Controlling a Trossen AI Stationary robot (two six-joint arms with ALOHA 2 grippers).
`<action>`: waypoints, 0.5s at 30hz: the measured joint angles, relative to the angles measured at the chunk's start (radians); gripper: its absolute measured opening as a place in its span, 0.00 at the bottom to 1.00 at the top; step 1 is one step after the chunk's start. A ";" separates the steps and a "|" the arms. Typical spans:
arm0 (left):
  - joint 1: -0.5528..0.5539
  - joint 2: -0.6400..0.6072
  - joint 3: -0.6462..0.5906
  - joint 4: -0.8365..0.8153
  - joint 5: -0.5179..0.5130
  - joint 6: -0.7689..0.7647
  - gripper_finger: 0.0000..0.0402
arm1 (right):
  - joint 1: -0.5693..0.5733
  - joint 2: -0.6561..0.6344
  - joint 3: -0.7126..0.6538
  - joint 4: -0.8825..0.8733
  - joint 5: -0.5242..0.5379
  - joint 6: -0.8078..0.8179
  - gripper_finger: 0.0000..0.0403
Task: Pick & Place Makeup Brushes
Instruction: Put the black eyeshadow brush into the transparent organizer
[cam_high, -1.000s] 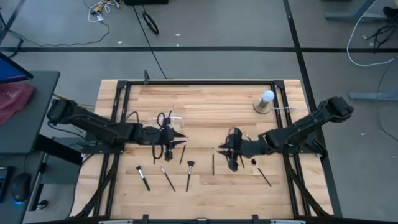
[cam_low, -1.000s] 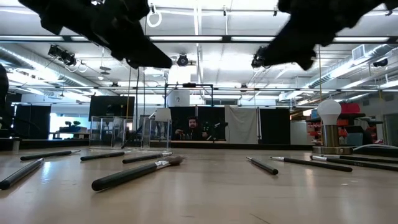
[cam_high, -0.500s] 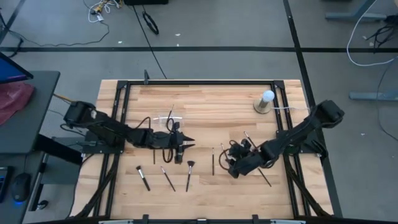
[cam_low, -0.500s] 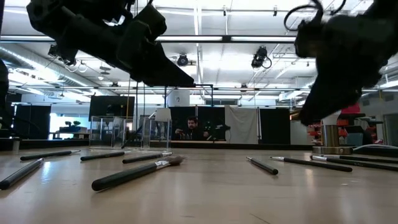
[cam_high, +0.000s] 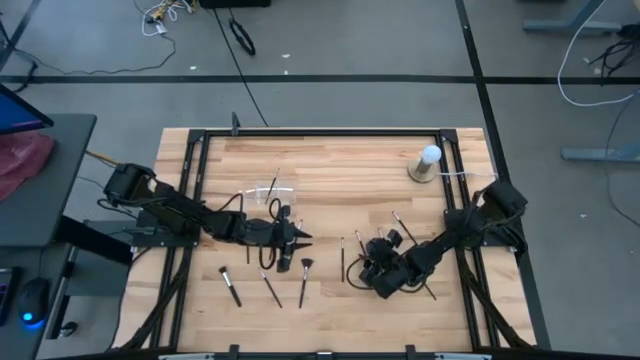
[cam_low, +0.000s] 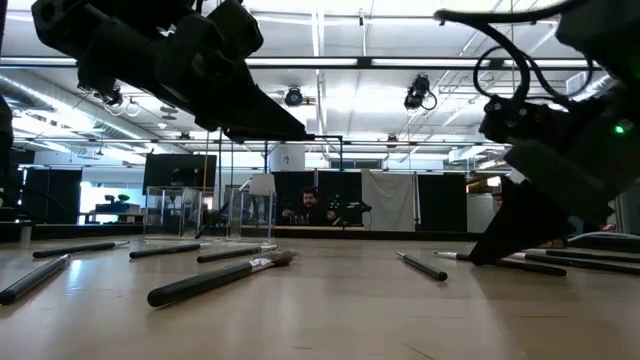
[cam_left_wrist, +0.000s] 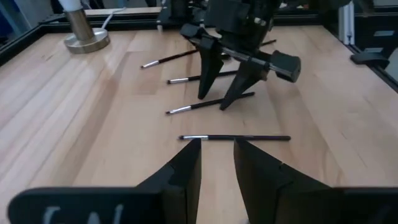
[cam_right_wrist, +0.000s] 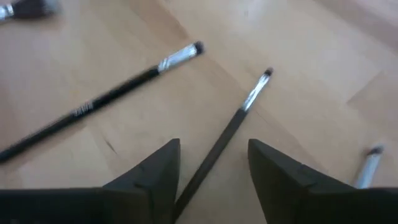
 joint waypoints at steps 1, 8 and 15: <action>-0.003 0.000 0.000 0.000 0.000 0.000 0.25 | 0.005 0.011 0.001 0.009 0.008 0.008 0.44; -0.008 0.000 0.000 0.000 -0.001 -0.001 0.25 | 0.038 0.094 0.005 0.022 0.077 0.095 0.32; -0.008 0.000 0.000 0.000 -0.003 -0.001 0.25 | 0.051 0.144 0.006 0.029 0.142 0.163 0.14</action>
